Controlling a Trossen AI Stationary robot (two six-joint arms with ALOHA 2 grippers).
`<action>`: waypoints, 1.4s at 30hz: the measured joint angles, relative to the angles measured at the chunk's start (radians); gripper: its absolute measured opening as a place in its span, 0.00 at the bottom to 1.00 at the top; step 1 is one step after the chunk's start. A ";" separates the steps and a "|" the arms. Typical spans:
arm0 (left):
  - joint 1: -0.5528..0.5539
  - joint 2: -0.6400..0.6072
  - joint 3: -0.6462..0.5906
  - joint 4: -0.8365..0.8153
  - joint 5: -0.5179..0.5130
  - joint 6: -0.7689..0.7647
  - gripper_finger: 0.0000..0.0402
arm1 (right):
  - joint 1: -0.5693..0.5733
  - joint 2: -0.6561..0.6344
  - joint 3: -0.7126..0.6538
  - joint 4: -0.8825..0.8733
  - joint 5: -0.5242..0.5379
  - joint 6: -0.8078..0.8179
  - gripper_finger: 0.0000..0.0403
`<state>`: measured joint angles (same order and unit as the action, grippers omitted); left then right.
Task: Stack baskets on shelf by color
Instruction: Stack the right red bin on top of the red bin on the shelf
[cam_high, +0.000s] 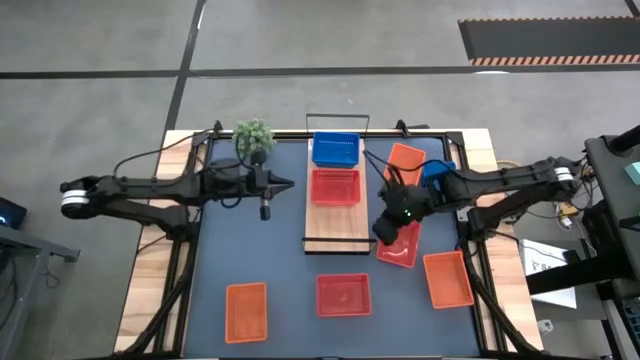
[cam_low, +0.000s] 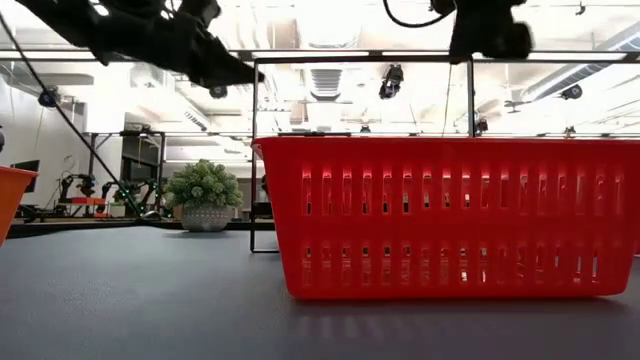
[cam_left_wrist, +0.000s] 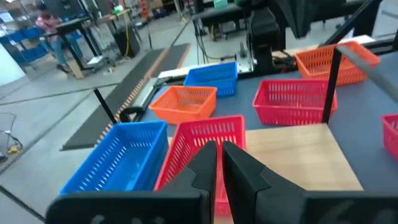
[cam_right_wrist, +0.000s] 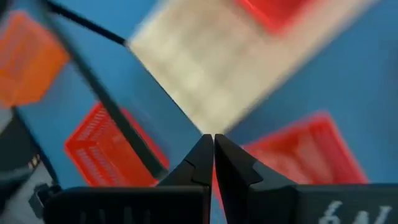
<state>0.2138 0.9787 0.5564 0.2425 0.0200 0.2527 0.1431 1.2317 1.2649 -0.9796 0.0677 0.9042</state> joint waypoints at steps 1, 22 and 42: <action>0.000 -0.017 0.000 -0.015 0.000 -0.001 0.02 | 0.014 0.026 0.025 -0.055 -0.004 0.077 0.02; 0.000 -0.162 -0.007 -0.181 0.000 0.032 0.02 | 0.184 0.290 0.034 -0.343 -0.008 0.524 0.34; 0.000 -0.148 -0.009 -0.193 -0.031 0.049 0.02 | 0.083 0.117 -0.108 -0.253 0.187 0.539 0.46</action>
<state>0.2138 0.8303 0.5477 0.0494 -0.0105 0.3019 0.2258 1.3482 1.1572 -1.2328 0.2550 1.4431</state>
